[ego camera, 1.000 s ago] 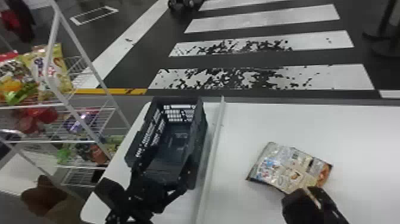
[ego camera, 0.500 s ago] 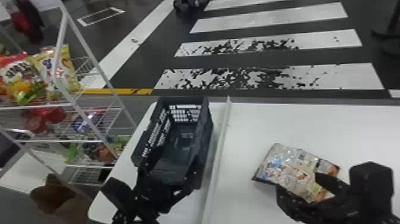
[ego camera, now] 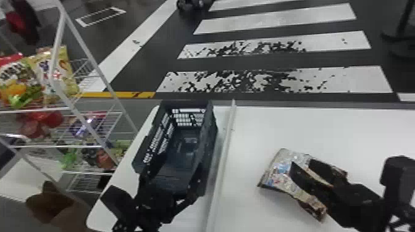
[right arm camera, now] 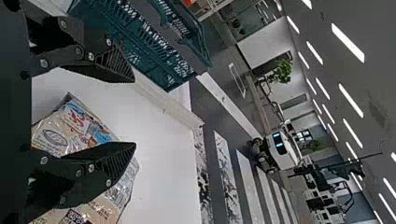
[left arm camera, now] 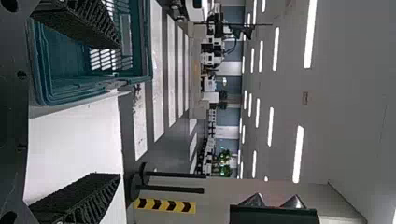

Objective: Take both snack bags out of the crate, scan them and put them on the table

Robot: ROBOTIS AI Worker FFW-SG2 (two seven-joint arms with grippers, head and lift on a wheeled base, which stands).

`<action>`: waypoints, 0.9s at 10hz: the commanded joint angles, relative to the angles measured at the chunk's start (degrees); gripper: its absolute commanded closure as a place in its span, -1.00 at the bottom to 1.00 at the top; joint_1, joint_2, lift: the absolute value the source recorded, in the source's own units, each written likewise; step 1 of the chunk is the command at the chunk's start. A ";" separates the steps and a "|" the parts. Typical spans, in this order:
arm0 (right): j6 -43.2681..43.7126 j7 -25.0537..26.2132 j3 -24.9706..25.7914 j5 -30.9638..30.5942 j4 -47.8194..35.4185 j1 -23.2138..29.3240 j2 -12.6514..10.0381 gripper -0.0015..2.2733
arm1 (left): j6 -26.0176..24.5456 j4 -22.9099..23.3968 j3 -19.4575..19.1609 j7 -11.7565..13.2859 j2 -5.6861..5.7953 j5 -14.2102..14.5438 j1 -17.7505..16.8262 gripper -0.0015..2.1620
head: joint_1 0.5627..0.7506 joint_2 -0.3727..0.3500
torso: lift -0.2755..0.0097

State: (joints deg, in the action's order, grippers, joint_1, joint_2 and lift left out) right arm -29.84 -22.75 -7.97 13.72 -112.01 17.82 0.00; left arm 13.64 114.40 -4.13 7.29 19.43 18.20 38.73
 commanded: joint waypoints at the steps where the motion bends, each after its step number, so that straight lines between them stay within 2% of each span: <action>1: 2.28 -0.54 -0.11 -0.44 2.67 -1.30 -0.05 0.99 | -0.25 -0.14 0.00 -0.09 0.00 -0.01 -0.15 -1.00 | 0.41 0.91 | 0.28; 4: 4.74 -2.74 -1.87 -3.70 8.47 -5.43 -0.05 0.98 | -1.12 -0.14 0.53 -0.09 -0.09 -0.27 -0.41 -1.00 | 0.41 0.92 | 0.28; 9: 4.92 -9.95 -3.71 -7.04 20.42 -13.07 -0.05 0.99 | -1.12 -0.14 0.53 -0.09 0.26 -0.27 -0.50 -1.00 | 0.41 0.97 | 0.28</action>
State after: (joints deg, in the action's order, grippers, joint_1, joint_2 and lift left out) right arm -24.94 -32.40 -11.40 7.01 -93.56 5.92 0.00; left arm 12.51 114.26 -3.60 7.20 19.68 17.93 38.23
